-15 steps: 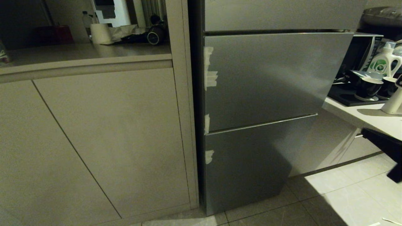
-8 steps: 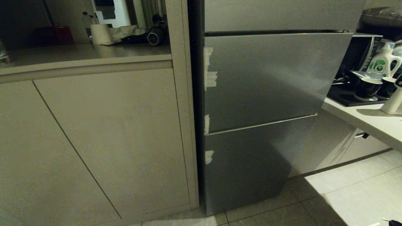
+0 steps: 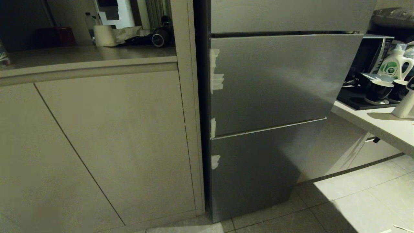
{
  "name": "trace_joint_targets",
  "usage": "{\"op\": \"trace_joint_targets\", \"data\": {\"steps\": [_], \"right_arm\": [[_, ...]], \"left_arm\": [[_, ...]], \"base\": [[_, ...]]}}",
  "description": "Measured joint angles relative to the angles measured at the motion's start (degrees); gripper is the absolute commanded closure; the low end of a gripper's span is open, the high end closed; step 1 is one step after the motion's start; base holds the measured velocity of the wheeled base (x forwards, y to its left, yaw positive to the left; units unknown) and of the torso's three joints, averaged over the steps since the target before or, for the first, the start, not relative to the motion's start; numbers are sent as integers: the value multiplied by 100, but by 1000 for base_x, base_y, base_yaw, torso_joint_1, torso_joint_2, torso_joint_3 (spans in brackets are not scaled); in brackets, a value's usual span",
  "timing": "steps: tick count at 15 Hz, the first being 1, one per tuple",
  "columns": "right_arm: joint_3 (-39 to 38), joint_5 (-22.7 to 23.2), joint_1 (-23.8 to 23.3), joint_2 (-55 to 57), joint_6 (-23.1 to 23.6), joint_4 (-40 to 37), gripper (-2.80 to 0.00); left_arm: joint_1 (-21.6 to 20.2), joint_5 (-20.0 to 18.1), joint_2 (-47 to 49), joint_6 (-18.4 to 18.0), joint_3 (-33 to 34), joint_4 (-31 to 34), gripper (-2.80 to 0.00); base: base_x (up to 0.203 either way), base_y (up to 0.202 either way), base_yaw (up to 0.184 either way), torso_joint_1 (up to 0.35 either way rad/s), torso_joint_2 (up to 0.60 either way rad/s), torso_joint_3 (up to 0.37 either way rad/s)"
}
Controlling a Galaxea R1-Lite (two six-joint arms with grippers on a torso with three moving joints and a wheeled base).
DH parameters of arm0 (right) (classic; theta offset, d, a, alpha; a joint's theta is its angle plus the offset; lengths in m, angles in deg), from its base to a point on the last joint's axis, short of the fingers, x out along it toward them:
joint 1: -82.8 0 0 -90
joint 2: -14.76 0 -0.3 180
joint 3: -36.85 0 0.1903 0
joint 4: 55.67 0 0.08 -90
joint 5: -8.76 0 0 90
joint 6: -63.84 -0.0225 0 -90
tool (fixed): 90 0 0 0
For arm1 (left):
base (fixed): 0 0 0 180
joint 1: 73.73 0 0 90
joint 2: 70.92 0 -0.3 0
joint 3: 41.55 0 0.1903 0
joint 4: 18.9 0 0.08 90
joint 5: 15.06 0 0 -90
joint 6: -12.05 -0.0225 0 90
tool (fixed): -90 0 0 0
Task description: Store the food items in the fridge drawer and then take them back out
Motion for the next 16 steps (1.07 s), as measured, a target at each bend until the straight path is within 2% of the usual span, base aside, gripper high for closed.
{"op": "trace_joint_targets", "data": {"steps": [3, 16], "right_arm": [[0, -154, -38, -251, -638, 11, 0], [0, -238, -44, -343, -697, 15, 0]], "left_arm": [[0, 0, 0, 2, -1, 1, 0], [0, 0, 0, -3, 0, 1, 0]], "base": [[0, 0, 0, 0, 0, 0], [0, 0, 0, 0, 0, 0]]}}
